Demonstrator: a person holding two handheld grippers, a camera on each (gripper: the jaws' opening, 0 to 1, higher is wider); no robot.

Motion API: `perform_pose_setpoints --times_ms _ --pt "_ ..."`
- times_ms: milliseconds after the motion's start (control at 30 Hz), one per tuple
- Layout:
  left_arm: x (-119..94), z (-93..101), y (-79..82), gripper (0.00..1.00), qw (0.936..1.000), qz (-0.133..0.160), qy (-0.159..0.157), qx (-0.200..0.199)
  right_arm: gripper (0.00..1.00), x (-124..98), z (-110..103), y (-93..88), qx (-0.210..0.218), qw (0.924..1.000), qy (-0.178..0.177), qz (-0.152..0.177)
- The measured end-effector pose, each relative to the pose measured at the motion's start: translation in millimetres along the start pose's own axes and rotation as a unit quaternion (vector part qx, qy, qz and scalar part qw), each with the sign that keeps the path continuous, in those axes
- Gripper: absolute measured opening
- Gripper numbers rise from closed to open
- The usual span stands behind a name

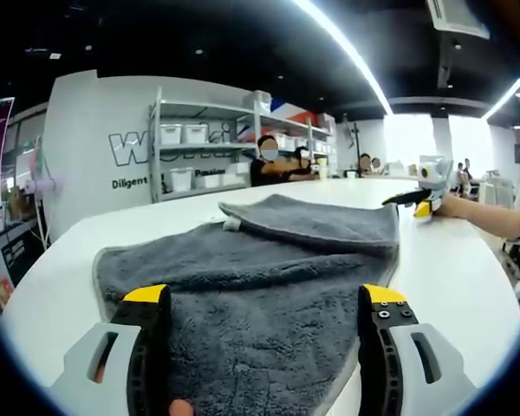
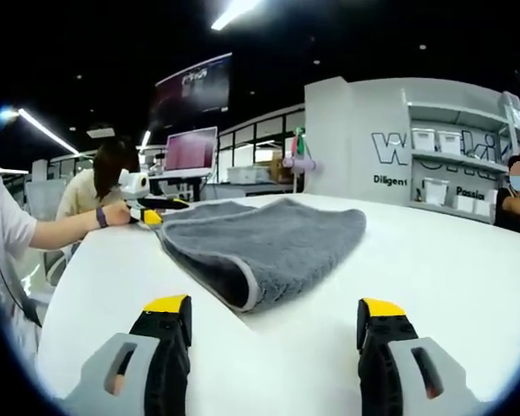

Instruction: Fold the towel on the table until its edges align and the towel forms a compact rectangular stack.

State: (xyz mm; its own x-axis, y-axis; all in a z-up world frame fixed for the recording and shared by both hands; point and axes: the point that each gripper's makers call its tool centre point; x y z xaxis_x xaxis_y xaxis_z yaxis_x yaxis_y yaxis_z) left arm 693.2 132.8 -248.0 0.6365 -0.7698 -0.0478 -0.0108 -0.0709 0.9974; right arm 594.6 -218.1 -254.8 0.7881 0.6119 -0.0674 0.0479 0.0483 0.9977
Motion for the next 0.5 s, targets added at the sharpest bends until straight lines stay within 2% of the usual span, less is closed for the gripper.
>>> perform_pose_setpoints --times_ms 500 --pt "0.6 -1.0 0.0 0.87 1.0000 -0.001 0.000 0.001 0.73 -2.4 7.0 0.4 -0.002 0.9999 -0.015 0.000"
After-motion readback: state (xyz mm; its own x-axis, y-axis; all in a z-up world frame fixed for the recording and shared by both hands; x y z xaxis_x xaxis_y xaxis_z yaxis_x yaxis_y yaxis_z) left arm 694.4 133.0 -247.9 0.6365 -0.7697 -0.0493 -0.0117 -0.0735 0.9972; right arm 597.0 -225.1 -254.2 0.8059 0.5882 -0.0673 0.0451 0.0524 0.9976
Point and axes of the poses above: the point that each gripper's makers call its tool centre point, and the gripper's own axes: x roughly forward along the fingers, z roughly to its right, y roughly out of its top, and after that the axes turned 8 degrees about z, right-handed
